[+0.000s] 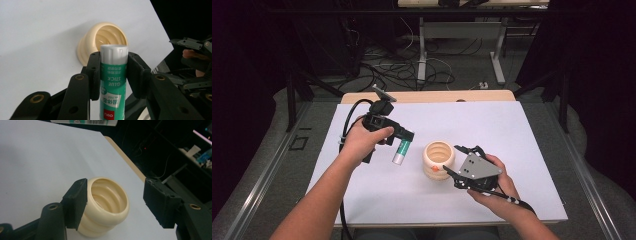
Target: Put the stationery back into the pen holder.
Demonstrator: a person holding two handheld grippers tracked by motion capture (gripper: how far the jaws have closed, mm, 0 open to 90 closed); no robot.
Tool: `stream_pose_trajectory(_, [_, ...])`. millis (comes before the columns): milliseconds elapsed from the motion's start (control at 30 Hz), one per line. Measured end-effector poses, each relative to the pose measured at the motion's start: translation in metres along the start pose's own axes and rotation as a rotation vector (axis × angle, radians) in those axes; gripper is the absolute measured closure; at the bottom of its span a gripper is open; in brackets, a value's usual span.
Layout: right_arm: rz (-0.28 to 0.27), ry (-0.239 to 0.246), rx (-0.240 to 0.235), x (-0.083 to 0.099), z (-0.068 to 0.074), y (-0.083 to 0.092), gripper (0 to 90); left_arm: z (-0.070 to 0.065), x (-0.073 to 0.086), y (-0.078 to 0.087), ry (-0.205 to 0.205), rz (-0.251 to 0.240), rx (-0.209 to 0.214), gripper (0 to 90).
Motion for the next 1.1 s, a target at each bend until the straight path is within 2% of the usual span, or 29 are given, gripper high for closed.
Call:
stream_pose_trajectory(200, [-0.008, 0.266, 0.102, -0.022, 0.006, 0.003, 36.5, -0.007, -0.005, 0.003, -0.026, 0.028, -0.011, 66.0])
stream_pose_trajectory(233, [-0.008, 0.266, 0.102, -0.022, 0.006, 0.003, 36.5, -0.007, -0.005, 0.003, -0.026, 0.028, -0.011, 66.0])
stream_pose_trajectory(300, [-0.007, 0.379, 0.123, -0.033, 0.012, 0.003, 39.8, -0.008, -0.007, 0.003, -0.024, 0.035, -0.016, 66.0])
stream_pose_trajectory(333, [-0.007, 0.379, 0.123, -0.033, 0.012, 0.003, 39.8, -0.009, -0.009, 0.003, -0.024, 0.038, -0.02, 66.0])
stream_pose_trajectory(367, [0.001, 0.463, 0.144, -0.039, 0.014, 0.001, 40.2, -0.009, -0.01, 0.003, -0.024, 0.046, -0.024, 66.0])
stream_pose_trajectory(433, [0.005, 0.53, 0.179, -0.045, 0.015, -0.001, 40.3, -0.008, -0.013, 0.003, -0.025, 0.057, -0.038, 66.0])
stream_pose_trajectory(467, [0.005, 0.53, 0.179, -0.045, 0.015, -0.001, 40.3, -0.009, -0.014, 0.003, -0.024, 0.065, -0.039, 66.0])
stream_pose_trajectory(500, [0.004, 0.603, 0.216, -0.052, 0.014, -0.001, 40.5, -0.009, -0.015, 0.002, -0.018, 0.069, -0.04, 66.0])
stream_pose_trajectory(533, [-0.013, 0.633, 0.235, -0.056, 0.014, -0.002, 40.7, -0.009, -0.016, 0.002, -0.03, 0.074, -0.042, 66.0])
stream_pose_trajectory(567, [0.003, 0.676, 0.245, -0.059, 0.014, -0.001, 41.7, -0.011, -0.017, 0.002, -0.029, 0.08, -0.04, 66.0])
stream_pose_trajectory(700, [-0.002, 0.786, 0.275, -0.069, 0.015, -0.003, 43.4, -0.014, -0.019, 0.001, -0.046, 0.097, -0.038, 66.0])
stream_pose_trajectory(800, [0.009, 0.827, 0.276, -0.073, 0.017, -0.004, 44.1, -0.015, -0.02, 0.0, -0.055, 0.109, -0.034, 66.0])
stream_pose_trajectory(833, [0.009, 0.827, 0.276, -0.073, 0.017, -0.004, 44.1, -0.015, -0.021, 0.0, -0.056, 0.111, -0.033, 66.0])
stream_pose_trajectory(867, [-0.006, 0.856, 0.265, -0.076, 0.02, -0.006, 44.6, -0.016, -0.021, -0.002, -0.057, 0.118, -0.027, 66.0])
stream_pose_trajectory(900, [-0.011, 0.862, 0.267, -0.077, 0.02, -0.007, 44.9, -0.016, -0.021, -0.002, -0.057, 0.118, -0.027, 66.0])
stream_pose_trajectory(1033, [-0.006, 0.956, 0.278, -0.078, 0.025, -0.01, 46.3, -0.017, -0.022, -0.005, -0.062, 0.138, -0.007, 66.0])
stream_pose_trajectory(1067, [-0.006, 0.956, 0.278, -0.078, 0.025, -0.01, 46.3, -0.017, -0.022, -0.005, -0.062, 0.138, -0.007, 66.0])
stream_pose_trajectory(1100, [-0.005, 0.981, 0.288, -0.078, 0.026, -0.011, 46.9, -0.018, -0.022, -0.005, -0.063, 0.139, -0.004, 66.0])
Point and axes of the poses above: each handheld gripper's, and its own axes: y roughly backward along the jaws, x roughly out of its underside, z roughly to its left, the point moved 10 cm from there along -y, roughly forward along the jaws, and after that the axes turned 15 degrees about z, right-handed, at the moved point
